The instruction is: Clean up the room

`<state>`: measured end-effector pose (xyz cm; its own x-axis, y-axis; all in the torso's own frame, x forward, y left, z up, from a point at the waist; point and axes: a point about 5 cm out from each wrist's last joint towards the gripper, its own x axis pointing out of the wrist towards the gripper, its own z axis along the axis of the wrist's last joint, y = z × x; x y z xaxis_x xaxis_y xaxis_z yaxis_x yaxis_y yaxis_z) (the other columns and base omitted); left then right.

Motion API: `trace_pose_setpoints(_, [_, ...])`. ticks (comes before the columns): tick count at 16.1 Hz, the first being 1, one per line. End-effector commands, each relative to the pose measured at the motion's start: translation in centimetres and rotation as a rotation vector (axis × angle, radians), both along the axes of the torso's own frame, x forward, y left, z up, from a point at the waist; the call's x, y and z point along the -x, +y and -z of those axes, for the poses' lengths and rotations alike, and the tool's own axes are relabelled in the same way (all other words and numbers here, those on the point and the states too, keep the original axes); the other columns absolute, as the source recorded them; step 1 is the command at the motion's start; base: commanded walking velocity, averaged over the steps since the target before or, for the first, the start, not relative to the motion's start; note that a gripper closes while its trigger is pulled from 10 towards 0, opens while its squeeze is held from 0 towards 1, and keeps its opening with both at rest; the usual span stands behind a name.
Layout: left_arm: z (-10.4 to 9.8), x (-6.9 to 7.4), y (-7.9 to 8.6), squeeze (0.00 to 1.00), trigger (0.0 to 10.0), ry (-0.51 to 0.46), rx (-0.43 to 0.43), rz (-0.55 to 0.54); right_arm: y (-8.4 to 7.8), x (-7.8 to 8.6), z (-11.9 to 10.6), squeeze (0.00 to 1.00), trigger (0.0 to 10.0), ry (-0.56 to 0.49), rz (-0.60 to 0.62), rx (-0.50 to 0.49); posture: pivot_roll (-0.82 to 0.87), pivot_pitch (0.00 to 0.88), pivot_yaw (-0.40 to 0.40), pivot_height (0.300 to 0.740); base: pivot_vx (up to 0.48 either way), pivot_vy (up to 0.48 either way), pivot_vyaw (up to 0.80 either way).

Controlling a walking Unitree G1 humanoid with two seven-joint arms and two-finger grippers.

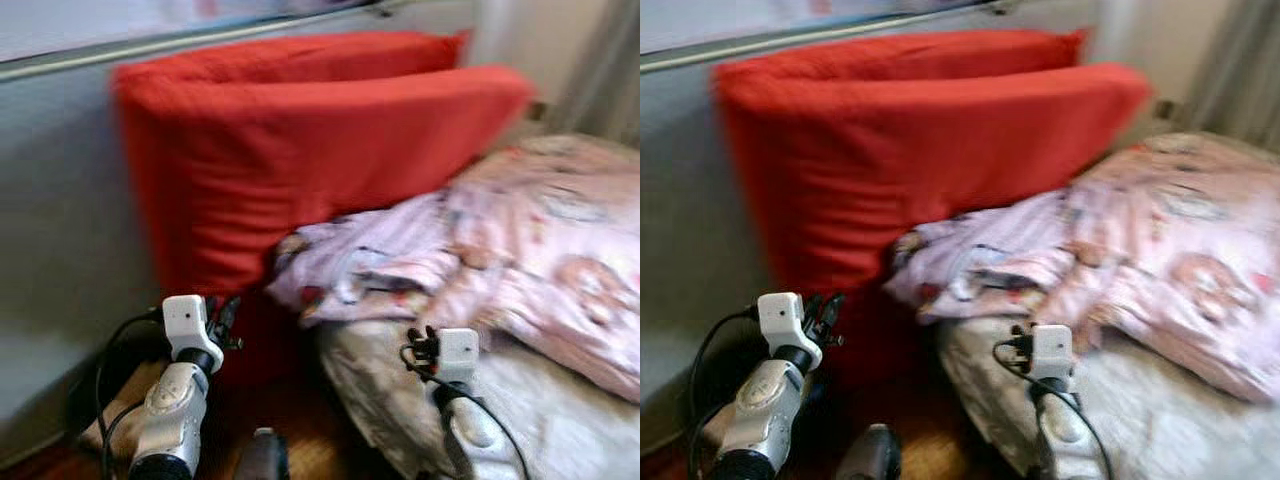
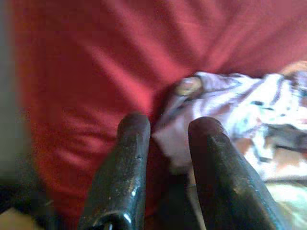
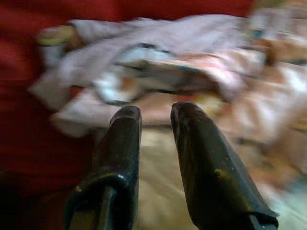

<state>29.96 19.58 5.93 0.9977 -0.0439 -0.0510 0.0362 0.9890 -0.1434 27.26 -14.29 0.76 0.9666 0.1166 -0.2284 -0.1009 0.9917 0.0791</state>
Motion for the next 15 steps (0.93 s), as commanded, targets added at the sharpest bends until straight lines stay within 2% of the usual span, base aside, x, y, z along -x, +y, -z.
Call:
trace_pose_setpoints(1, [-0.3, -0.1, -0.2, 0.0, 10.0, -0.012, 0.007, 0.009, 0.1, -0.3, -0.4, 0.0, 10.0, -0.017, -0.011, 0.005, 0.0, 0.0, 0.0, 0.632, 0.0, 0.0, 0.8])
trace_pose_setpoints(3, [-0.3, -0.1, -0.2, 0.0, 10.0, -0.009, 0.007, 0.01, 0.3, -0.2, -0.4, 0.0, 10.0, -0.016, -0.016, 0.0, 0.0, 0.0, 0.0, 0.632, 0.0, 0.0, 0.8])
trace_pose_setpoints(5, [-0.3, -0.1, -0.2, 0.0, 10.0, -0.008, 0.008, 0.015, 0.2, -0.2, -0.2, 0.0, 10.0, -0.006, -0.001, -0.009, 0.0, 0.0, 0.0, 0.632, 0.0, 0.0, 0.0])
trace_pose_setpoints(10, [-0.1, 0.0, -0.8, 0.0, 10.0, 0.003, 0.024, 0.062, -1.3, -0.4, -0.1, 0.0, 10.0, 0.007, 0.136, -0.037, 0.0, 0.0, 0.003, 0.632, 0.0, 0.0, 0.0])
trace_pose_setpoints(13, [0.0, 0.0, -0.8, 0.0, 10.0, 0.008, 0.025, 0.07, -2.2, -0.4, 0.4, 0.0, 10.0, 0.065, 0.228, -0.074, 0.0, 0.0, 0.005, 0.632, 0.0, 0.0, 0.0])
trace_pose_setpoints(14, [0.0, 0.0, -0.8, 0.0, 10.0, 0.009, 0.025, 0.072, -2.5, -0.4, 0.6, 0.0, 10.0, 0.08, 0.269, -0.116, 0.0, 0.0, 0.005, 0.632, 0.0, 0.0, -0.7])
trace_pose_setpoints(15, [0.0, 0.0, -0.8, 0.0, 10.0, 0.008, 0.025, 0.072, -2.5, -0.4, 0.6, 0.0, 10.0, 0.079, 0.27, -0.118, 0.01, 0.0, 0.005, 0.632, 0.0, 0.0, -0.69])
